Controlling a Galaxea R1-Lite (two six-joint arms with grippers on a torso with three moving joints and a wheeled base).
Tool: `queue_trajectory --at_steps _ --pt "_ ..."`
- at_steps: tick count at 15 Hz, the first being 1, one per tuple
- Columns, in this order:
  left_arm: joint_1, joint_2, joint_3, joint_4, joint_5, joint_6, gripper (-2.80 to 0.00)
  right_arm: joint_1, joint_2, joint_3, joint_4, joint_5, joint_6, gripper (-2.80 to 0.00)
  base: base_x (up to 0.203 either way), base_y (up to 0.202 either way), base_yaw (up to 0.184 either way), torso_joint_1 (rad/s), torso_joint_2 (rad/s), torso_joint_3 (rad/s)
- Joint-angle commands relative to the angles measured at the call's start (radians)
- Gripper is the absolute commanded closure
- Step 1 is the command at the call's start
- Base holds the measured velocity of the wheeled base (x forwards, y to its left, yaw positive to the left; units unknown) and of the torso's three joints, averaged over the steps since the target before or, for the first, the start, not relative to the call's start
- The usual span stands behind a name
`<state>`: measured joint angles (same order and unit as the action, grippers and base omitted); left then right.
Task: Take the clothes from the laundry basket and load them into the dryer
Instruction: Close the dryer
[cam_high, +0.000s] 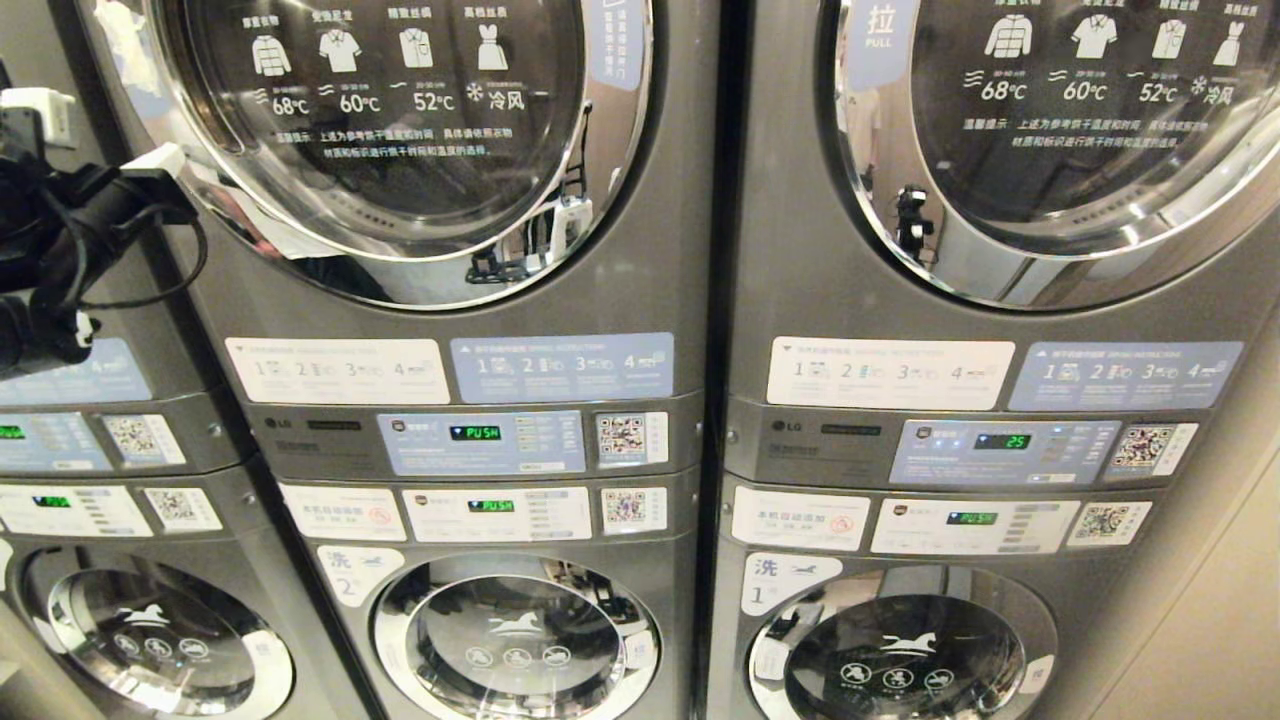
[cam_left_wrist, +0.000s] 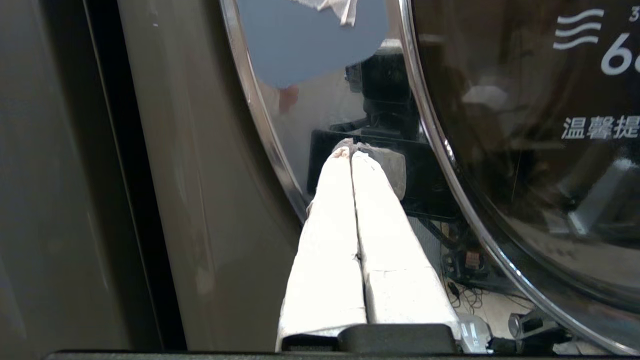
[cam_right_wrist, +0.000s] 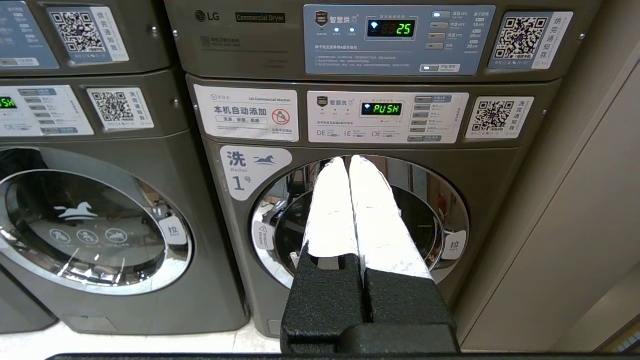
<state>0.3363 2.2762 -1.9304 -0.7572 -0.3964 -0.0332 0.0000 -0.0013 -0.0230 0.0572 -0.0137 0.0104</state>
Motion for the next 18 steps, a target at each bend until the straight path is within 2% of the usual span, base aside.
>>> queue_trajectory --at_steps 1,9,18 --pt "-0.009 0.014 0.001 -0.003 -0.018 -0.001 0.0 0.0 0.0 0.0 0.0 0.0 0.0 0.0 0.0 0.0 0.0 0.0 0.0 0.0" --pt "-0.062 0.025 0.001 -0.002 -0.032 -0.001 0.0 -0.002 0.0 0.002 0.0 0.0 0.003 0.0 0.0 0.0 0.0 0.0 0.0 0.0" --pt "-0.063 0.049 0.001 -0.004 -0.019 0.007 0.0 0.0 0.0 0.006 -0.019 0.0 0.003 0.0 0.0 0.0 0.0 0.0 0.0 0.0"
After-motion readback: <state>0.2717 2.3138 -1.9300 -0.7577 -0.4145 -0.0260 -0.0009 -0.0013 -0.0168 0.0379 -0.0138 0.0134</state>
